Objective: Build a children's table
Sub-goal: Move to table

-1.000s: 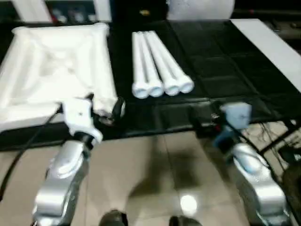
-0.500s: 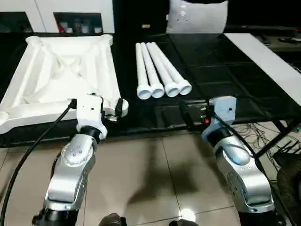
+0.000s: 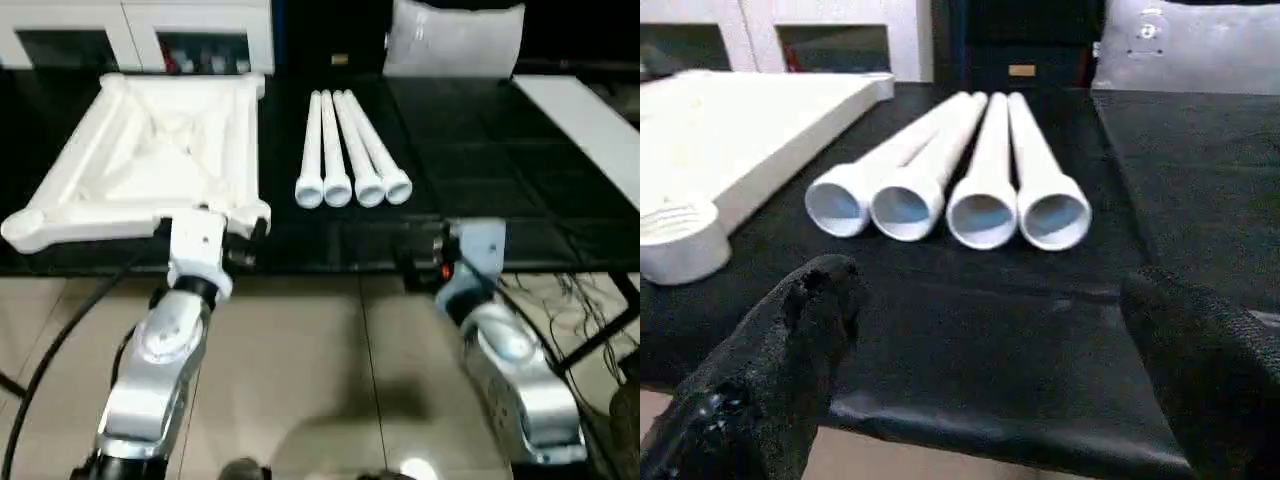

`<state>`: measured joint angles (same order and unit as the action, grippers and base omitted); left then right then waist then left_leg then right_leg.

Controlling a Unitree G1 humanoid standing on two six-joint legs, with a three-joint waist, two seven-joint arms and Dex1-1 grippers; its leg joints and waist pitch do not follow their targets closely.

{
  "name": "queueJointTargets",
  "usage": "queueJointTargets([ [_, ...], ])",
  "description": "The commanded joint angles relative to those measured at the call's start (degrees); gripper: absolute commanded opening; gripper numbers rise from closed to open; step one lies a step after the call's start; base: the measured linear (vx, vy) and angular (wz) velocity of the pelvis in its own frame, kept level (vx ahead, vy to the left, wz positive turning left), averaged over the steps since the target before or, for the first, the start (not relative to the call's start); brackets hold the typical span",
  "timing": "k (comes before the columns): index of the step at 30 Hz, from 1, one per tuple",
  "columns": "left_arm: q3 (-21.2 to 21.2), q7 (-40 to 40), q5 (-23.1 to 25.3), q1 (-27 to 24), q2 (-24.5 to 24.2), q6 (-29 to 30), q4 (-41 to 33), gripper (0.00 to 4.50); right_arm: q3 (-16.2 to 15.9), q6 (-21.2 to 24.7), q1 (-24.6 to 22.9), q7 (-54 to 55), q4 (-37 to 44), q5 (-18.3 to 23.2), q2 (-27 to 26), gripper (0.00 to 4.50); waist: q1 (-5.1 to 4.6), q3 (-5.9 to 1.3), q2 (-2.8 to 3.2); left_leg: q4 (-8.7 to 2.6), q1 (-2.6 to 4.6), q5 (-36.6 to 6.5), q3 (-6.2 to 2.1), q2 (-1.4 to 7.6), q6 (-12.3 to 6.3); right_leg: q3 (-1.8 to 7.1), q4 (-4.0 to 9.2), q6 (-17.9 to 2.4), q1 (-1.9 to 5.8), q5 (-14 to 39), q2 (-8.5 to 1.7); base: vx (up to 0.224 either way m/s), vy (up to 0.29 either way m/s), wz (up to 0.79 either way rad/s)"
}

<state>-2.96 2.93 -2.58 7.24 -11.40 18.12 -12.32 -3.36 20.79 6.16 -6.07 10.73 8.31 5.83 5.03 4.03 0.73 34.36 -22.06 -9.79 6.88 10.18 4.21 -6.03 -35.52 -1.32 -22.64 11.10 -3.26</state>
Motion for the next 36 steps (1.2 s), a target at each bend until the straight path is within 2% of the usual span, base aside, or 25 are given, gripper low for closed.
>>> queueJointTargets([
  [1,0.9,-0.1,-0.1,-0.1,0.2,1.1,-0.6,4.44,0.2,1.1,-0.4,0.1,1.3,-0.2,0.1,4.5,-0.04,-3.55,0.11,-4.46,0.21,-19.0,-0.3,2.21,-0.19,3.52,6.3,-1.9,2.4,23.7,-4.73,0.0,0.0,0.0],
  [6,1.0,0.0,0.1,-1.0,0.4,1.5,-1.0,4.44,0.6,2.3,-1.2,0.0,2.0,0.8,-0.3,4.5,0.86,-3.79,-0.17,-3.97,-0.6,-13.2,0.58,1.63,-4.22,5.25,6.17,-5.1,3.22,20.8,-7.07,0.0,0.0,0.0],
  [7,1.0,0.1,0.1,-1.2,0.4,1.5,-1.0,4.44,0.6,2.4,-1.2,0.0,2.0,0.8,-0.3,4.5,2.0,-3.96,-0.58,-2.04,-1.23,-9.0,0.39,1.59,-7.55,7.25,7.17,-6.6,4.13,22.2,-10.53,0.0,0.0,0.0],
  [9,1.1,0.0,0.2,-1.4,0.4,1.6,-1.3,4.44,0.5,2.1,-0.9,-0.2,2.1,0.6,-0.3,4.5,3.23,-4.04,-0.84,0.9,-1.84,-6.1,-0.5,2.23,-9.71,9.54,8.3,-8.2,4.49,23.7,-14.61,0.014,0.078,-0.04],
  [10,1.2,0.0,0.1,-1.5,0.4,1.7,-1.3,4.44,0.4,1.7,-0.8,-0.4,2.1,0.5,-0.2,4.5,3.78,-3.93,-0.19,1.25,-1.81,-5.5,-1.15,3.04,-10.05,9.73,8.57,-10.0,4.23,23.6,-15.21,0.009,0.103,0.0],
  [11,1.3,0.0,0.1,-1.5,0.5,1.8,-1.3,4.44,0.3,1.5,-0.7,-0.4,2.0,0.3,-0.1,4.5,3.8,-3.93,0.17,0.68,-1.65,-5.2,-1.15,3.24,-10.3,9.19,8.29,-10.7,4.07,22.8,-14.34,0.006,0.145,0.05],
  [13,1.4,-0.1,0.3,-1.5,0.6,2.0,-1.4,4.44,0.0,1.2,-0.4,-0.6,1.8,0.0,0.0,4.5,3.39,-4.1,0.81,-2.08,0.66,-6.8,0.37,2.8,-12.3,6.27,6.86,-10.9,2.52,19.8,-9.37,-0.002,0.154,0.07],
  [15,1.4,-0.1,0.4,-1.6,0.7,2.1,-1.5,4.44,-0.2,1.2,-0.3,-0.7,1.9,-0.2,0.1,4.5,0.89,-4.08,1.37,-4.38,3.13,-6.8,1.71,1.23,-18.04,2.69,3.53,-7.4,0.09,14.2,-3.18,-0.019,0.171,0.04],
  [18,1.4,0.0,0.5,-1.8,0.7,2.2,-1.7,4.44,-0.2,0.8,-0.2,-0.2,1.9,-1.0,0.2,4.5,-1.46,-3.43,0.82,-7.32,2.73,-20.6,2.86,0.38,-14.61,0.6,2.26,-3.1,-0.03,14.2,-2.1,-0.038,0.187,0.06],
  [20,1.4,0.0,0.6,-1.8,0.7,2.2,-1.7,4.44,-0.2,0.4,-0.1,0.3,1.8,-1.7,0.3,4.5,-2.66,-3.46,0.39,-8.24,1.78,-28.7,3.08,-0.23,-10.57,0.85,3.08,-0.2,1.14,15.7,-3.71,-0.065,0.146,-0.01],
  [22,1.5,0.1,0.7,-1.9,0.7,2.4,-1.9,4.44,0.0,-1.6,-0.3,-1.5,1.3,-0.7,0.3,4.5,-2.87,-3.66,-0.12,-6.65,0.76,-34.0,3.12,-0.4,-6.8,2.92,6.29,1.9,2.07,21.7,-8.11,-0.071,0.117,-0.06],
  [23,1.6,0.1,0.6,-1.9,0.8,2.5,-1.9,4.44,0.2,-1.7,-0.3,-1.7,1.4,-0.3,0.1,4.5,-2.44,-3.6,-0.89,-2.7,0.02,-31.6,1.55,0.33,-6.22,6.23,9.73,2.8,3.14,28.5,-13.93,-0.061,0.125,-0.15],
  [24,1.7,0.2,0.7,-2.0,0.9,2.7,-1.9,4.44,0.4,-1.6,-0.4,-1.4,1.5,0.1,-0.2,4.5,-1.55,-3.31,-0.47,1.37,-0.54,-25.3,-1.36,2.48,-6.46,9.16,12.67,1.4,4.45,36.5,-20.07,-0.061,0.125,-0.15],
  [25,1.7,0.3,0.8,-2.0,0.8,2.9,-2.0,4.44,0.4,-1.5,-0.4,-1.1,1.6,0.1,-0.3,4.5,-2.31,-2.43,0.36,1.19,0.41,-26.8,-3.35,3.32,-5.35,6.88,13.43,0.3,4.22,42.3,-18.94,-0.054,0.179,-0.25],
  [26,1.7,0.3,0.8,-2.0,0.8,3.0,-2.0,4.44,0.5,-1.4,-0.4,-0.9,1.7,0.1,-0.3,4.5,-3.36,-2.07,1.12,-0.96,1.38,-33.6,-3.38,2.78,-3.36,3.72,11.99,0.6,3.53,42.0,-14.78,-0.072,0.17,-0.19],
  [27,1.7,0.3,0.8,-2.0,0.8,3.0,-2.0,4.44,0.5,-1.4,-0.4,-0.9,1.7,0.1,-0.3,4.5,-6.43,-1.58,2.84,-11.01,0.15,-54.9,-0.73,0.39,5.19,-2.61,2.01,1.7,2.77,26.7,-2.09,-0.072,0.17,-0.19],
  [28,1.7,0.4,0.8,-2.0,0.7,3.0,-2.1,4.44,0.5,-0.8,-0.4,-0.8,2.0,0.3,-0.5,4.5,-4.22,-1.61,3.2,-15.35,-3.25,-59.2,3.31,-1.46,10.49,-5.63,-7.57,-0.8,5.47,7.0,1.48,-0.12,0.155,0.06],
  [29,1.9,0.4,0.8,-2.0,0.7,3.1,-2.0,4.44,0.4,0.5,-0.4,-0.8,2.3,0.6,-0.6,4.5,-2.78,-2.12,3.14,-14.55,-2.55,-56.4,4.57,-2.66,11.69,-6.62,-7.37,-1.7,5.39,4.4,1.53,-0.089,0.099,0.2],
  [30,2.0,0.4,0.8,-1.9,0.6,3.1,-2.0,4.44,0.3,1.8,-0.5,-0.7,2.5,0.9,-0.8,4.5,-3.35,-3.64,2.03,-13.84,-1.17,-44.3,5.35,-2.35,16.88,-4.79,-4.65,-4.1,5.97,8.2,-0.83,-0.089,0.099,0.2],
  [31,2.0,0.4,0.8,-1.9,0.6,3.1,-2.0,4.44,0.2,3.3,-0.7,-1.0,3.1,1.7,-1.0,4.5,-2.58,-7.1,-3.61,1.06,4.81,-17.2,1.03,-1.06,17.88,2.65,1.17,-2.6,0.33,24.8,-14.42,0.0,0.0,0.0],
  [32,2.0,0.5,0.7,-1.9,0.5,3.2,-2.0,4.44,0.1,3.6,-0.8,-0.9,3.3,1.7,-1.1,4.5,-2.41,-7.65,-3.79,6.91,3.45,-8.0,-2.66,-1.37,10.12,5.01,4.65,0.7,0.46,23.4,-16.83,0.121,-0.007,-0.1],
  [33,2.0,0.5,0.7,-1.9,0.5,3.2,-2.0,4.44,0.1,3.6,-0.8,-1.0,3.4,1.7,-1.2,4.5,-1.39,-6.76,-2.21,8.78,-1.22,-6.6,-5.08,-1.38,5.09,8.61,6.91,-3.4,4.49,19.4,-20.27,0.119,0.09,-0.18],
  [34,2.0,0.6,0.8,-1.9,0.5,3.1,-2.2,4.44,-0.1,3.2,-0.9,-0.8,3.3,1.3,-1.4,4.5,0.57,-3.57,0.32,11.43,-3.55,-8.7,-8.78,0.47,6.89,4.55,6.23,-13.6,6.12,11.8,-17.87,0.065,0.117,-0.22],
  [35,1.9,0.7,0.8,-1.9,0.5,3.1,-2.2,4.44,-0.1,3.0,-0.8,-0.8,3.2,1.1,-1.4,4.5,0.41,-2.95,0.14,10.33,-0.94,-9.9,-10.2,2.86,6.76,4.24,6.4,-13.8,4.07,12.3,-16.83,-0.065,0.227,-0.13],
  [36,2.0,0.5,0.8,-2.2,0.7,2.7,-2.7,4.44,0.1,3.0,-0.8,-0.8,3.0,1.0,-1.7,4.5,-1.04,-2.81,2.98,2.45,0.9,-20.9,-12.49,4.92,7.47,0.66,-0.39,-11.0,5.0,13.3,-8.9,-0.062,0.13,-0.05],
])
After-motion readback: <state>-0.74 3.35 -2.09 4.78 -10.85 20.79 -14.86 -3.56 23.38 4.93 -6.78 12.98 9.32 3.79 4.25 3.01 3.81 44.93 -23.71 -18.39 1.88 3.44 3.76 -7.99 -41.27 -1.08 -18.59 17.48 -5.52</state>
